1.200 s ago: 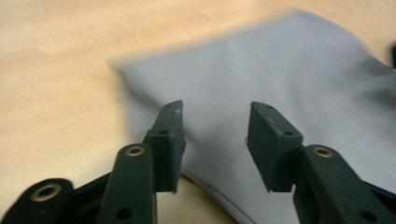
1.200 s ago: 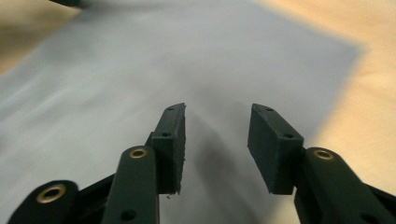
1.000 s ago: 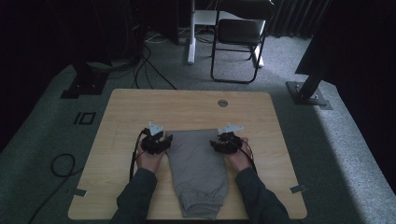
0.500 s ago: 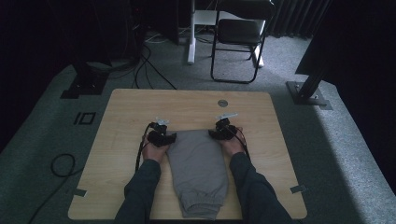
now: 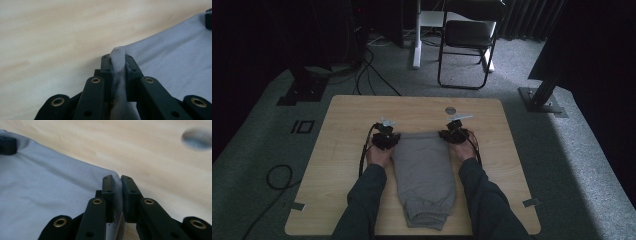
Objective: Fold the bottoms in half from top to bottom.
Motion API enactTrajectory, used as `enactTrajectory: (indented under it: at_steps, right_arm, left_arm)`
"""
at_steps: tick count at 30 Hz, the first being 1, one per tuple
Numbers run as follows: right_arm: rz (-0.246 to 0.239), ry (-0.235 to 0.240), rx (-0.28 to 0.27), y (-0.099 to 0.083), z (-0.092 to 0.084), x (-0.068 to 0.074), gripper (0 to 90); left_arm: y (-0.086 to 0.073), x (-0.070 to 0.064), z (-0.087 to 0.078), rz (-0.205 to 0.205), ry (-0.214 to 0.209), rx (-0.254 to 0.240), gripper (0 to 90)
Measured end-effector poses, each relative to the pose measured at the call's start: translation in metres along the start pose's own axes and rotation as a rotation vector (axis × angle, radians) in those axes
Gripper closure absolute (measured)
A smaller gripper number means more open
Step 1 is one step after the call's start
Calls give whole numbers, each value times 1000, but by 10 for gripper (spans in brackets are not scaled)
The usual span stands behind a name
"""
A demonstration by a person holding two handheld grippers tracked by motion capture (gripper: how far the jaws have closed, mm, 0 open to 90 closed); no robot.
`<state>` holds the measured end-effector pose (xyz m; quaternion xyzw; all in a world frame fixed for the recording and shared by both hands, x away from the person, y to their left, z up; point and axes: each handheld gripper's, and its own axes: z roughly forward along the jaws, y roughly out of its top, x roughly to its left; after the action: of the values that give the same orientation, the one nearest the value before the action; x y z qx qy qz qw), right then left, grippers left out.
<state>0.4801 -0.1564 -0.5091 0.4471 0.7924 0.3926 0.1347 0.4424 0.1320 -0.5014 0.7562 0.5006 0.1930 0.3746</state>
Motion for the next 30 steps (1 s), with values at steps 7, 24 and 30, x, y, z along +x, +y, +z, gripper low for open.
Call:
enactTrajectory:
  at_steps: [7,24,30]
  right_arm:
    - [-65,53,-97,-1,-49,12,819]
    - [-216,141,66,-113,-80,65,817]
    - [-207,108,86,-113,-66,60,816]
  left_arm:
    - [2,-13,-45,57,-51,-108,813]
    - [-115,-67,-72,162,-143,70,803]
    - [-108,-62,-58,164,-109,71,806]
